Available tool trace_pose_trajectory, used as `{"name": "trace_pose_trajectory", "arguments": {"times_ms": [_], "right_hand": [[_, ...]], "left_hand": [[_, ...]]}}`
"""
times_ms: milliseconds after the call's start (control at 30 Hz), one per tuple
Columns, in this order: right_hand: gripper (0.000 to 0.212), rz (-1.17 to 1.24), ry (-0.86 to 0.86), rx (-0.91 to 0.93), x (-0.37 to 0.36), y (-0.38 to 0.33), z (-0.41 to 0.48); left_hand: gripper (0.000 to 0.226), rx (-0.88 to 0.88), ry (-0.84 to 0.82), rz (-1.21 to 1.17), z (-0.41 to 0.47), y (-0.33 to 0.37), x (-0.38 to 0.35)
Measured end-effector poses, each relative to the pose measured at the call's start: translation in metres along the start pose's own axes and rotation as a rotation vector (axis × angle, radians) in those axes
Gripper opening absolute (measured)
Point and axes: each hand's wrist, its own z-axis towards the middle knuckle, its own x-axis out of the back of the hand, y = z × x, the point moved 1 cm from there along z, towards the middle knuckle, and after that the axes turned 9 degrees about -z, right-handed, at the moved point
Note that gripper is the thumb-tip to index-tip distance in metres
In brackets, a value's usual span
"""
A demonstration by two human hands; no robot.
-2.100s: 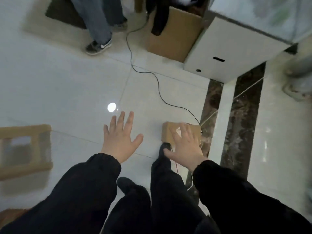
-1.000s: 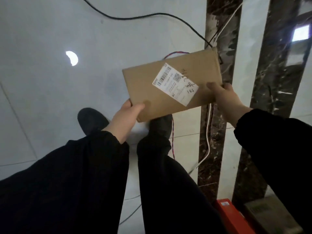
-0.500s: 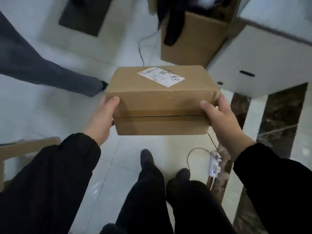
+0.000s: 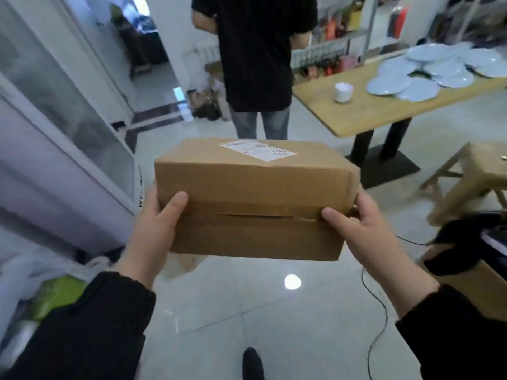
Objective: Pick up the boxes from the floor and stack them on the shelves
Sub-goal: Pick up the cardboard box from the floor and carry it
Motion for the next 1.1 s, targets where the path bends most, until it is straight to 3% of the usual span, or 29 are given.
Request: {"name": "trace_pose_trajectory", "arguments": {"times_ms": [167, 300, 367, 567, 667, 900, 1033, 1100], "right_hand": [[0.055, -0.005, -0.235, 0.217, -0.086, -0.088, -0.029], [0.051, 0.015, -0.394, 0.330, -0.158, -0.153, -0.065], [0.050, 0.019, -0.455, 0.364, -0.194, -0.187, -0.089], [0.078, -0.029, -0.574, 0.518, -0.292, -0.261, -0.168], [0.085, -0.039, -0.617, 0.596, -0.326, -0.286, -0.207], [0.078, 0.024, -0.836, 0.683, -0.351, -0.322, -0.253], [0.094, -0.036, -0.962, 0.803, -0.353, -0.337, -0.260], [0.117, -0.063, -1.059, 0.880, -0.353, -0.340, -0.268]], "left_hand": [[0.040, -0.051, 0.357, -0.056, -0.085, 0.022, 0.131], [0.036, -0.065, 0.532, -0.101, -0.154, 0.032, 0.226], [0.046, -0.105, 0.595, -0.094, -0.189, 0.033, 0.274], [0.076, -0.128, 0.759, 0.025, -0.285, 0.032, 0.388], [0.081, -0.141, 0.857, 0.097, -0.328, 0.037, 0.419], [0.085, -0.163, 1.046, 0.159, -0.408, 0.039, 0.431], [0.081, -0.190, 1.240, 0.176, -0.449, 0.049, 0.396], [0.075, -0.158, 1.375, 0.217, -0.474, 0.054, 0.373]]}}
